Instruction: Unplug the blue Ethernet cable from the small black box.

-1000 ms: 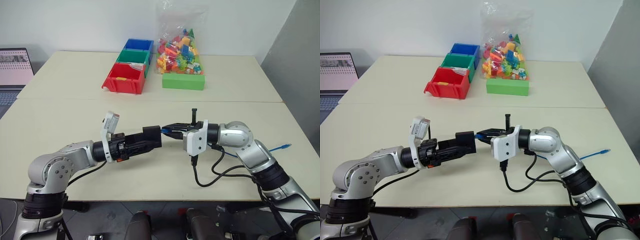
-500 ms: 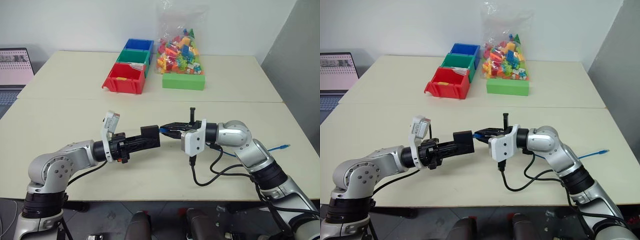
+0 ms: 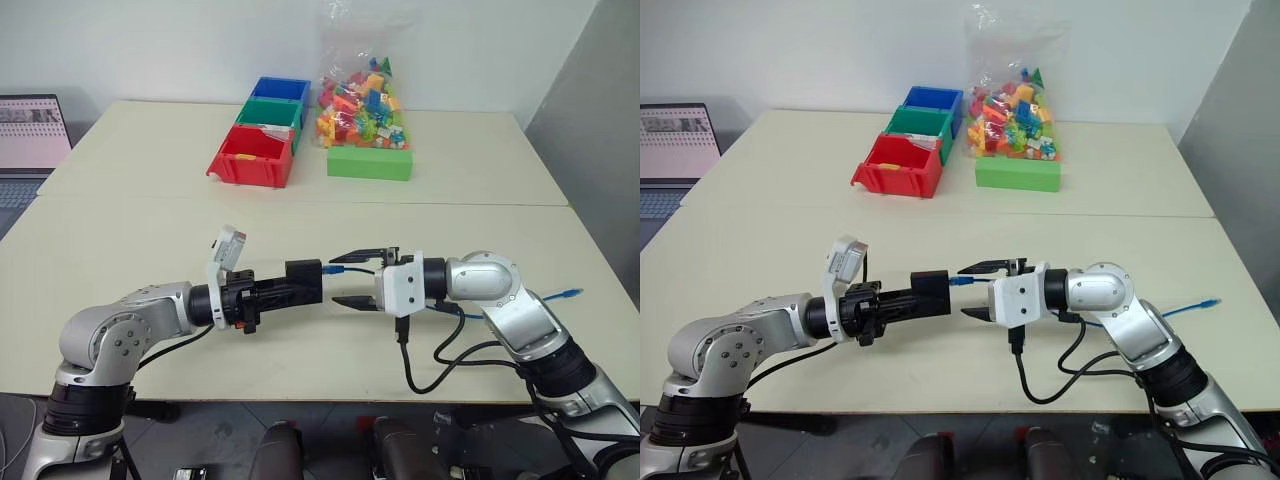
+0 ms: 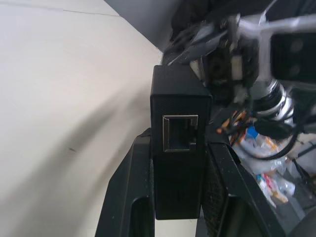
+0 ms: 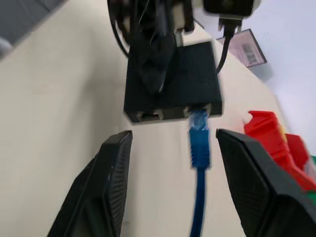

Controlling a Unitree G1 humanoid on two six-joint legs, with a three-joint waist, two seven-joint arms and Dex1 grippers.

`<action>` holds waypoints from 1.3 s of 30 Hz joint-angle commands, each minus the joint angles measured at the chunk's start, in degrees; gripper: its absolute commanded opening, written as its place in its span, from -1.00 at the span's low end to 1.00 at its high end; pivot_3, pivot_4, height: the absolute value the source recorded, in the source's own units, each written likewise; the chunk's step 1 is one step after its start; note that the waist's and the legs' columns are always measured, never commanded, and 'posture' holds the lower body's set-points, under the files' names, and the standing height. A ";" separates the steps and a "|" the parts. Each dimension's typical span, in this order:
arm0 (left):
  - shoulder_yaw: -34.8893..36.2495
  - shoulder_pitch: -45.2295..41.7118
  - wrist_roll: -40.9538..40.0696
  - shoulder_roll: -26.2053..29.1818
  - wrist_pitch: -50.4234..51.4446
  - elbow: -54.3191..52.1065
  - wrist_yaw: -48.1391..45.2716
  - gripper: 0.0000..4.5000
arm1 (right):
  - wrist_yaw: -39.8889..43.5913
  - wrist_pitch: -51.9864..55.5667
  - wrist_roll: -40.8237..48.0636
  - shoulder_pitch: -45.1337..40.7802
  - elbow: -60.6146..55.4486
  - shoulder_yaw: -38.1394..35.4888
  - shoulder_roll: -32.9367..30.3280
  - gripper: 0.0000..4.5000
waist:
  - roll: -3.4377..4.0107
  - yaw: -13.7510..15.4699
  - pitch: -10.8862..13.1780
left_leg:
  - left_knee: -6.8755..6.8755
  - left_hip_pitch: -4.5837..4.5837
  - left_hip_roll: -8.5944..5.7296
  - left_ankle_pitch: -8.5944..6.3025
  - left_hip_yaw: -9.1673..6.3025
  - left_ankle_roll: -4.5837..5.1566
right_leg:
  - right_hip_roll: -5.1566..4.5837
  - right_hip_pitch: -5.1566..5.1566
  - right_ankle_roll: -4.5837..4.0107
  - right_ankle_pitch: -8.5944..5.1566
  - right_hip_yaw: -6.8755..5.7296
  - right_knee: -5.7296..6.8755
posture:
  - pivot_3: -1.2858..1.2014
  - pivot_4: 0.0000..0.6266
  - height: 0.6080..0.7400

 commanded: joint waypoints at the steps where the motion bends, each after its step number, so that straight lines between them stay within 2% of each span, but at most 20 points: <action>1: -0.59 0.28 2.09 1.12 -5.11 -1.19 -6.19 -0.65 | -0.24 22.57 16.72 -1.53 -6.31 -6.38 0.12 0.20 | 0.00 0.00 0.00 | 0.00 -0.01 0.00 0.00 -0.02 0.00 | 0.00 0.00 0.00 0.00 0.00 0.00 | 0.03 -0.52 1.00; 5: -1.08 0.54 3.37 1.50 -7.59 -0.61 -10.06 -0.65 | -0.81 36.82 26.99 -0.87 -6.55 -9.13 0.32 0.20 | 0.00 0.01 0.00 | 0.00 -0.01 -0.01 0.00 0.00 0.01 | 0.00 0.00 0.00 -0.01 0.01 -0.02 | 0.03 -0.52 1.00; 12: -1.32 1.32 4.87 1.90 -9.07 -0.99 -12.65 -0.65 | -3.43 47.20 36.04 0.18 -4.53 -11.65 3.56 0.20 | 0.00 -0.12 0.00 | -0.02 -0.03 0.00 -0.01 0.02 0.02 | 0.03 -0.03 0.18 -0.12 0.01 -0.04 | 0.03 -0.52 1.00; 21: -1.20 1.48 5.77 1.39 -9.55 -1.09 -12.54 -0.65 | -6.45 50.20 37.91 -1.93 -1.25 -12.06 7.23 0.20 | 0.00 -0.13 0.00 | -0.03 -0.04 0.00 -0.01 0.02 0.02 | 0.04 -0.04 0.25 -0.16 -0.02 -0.05 | 0.03 -0.52 1.00; 34: -0.83 1.98 5.10 1.49 -9.17 -2.50 -11.80 -0.65 | -5.95 50.81 38.49 -2.72 0.55 -12.29 7.81 0.20 | 0.01 -0.15 0.01 | -0.04 -0.05 0.00 -0.01 0.03 0.02 | 0.04 -0.05 0.26 -0.16 -0.03 -0.07 | 0.03 -0.52 1.00; 39: -0.84 2.01 5.10 1.59 -9.11 -2.69 -11.77 -0.65 | -5.24 51.54 39.41 -2.70 0.58 -12.54 7.53 -0.25 | 0.01 -0.18 0.01 | -0.04 -0.05 0.00 -0.01 0.03 0.02 | 0.04 -0.05 0.26 -0.16 -0.03 -0.07 | 0.03 -0.52 1.00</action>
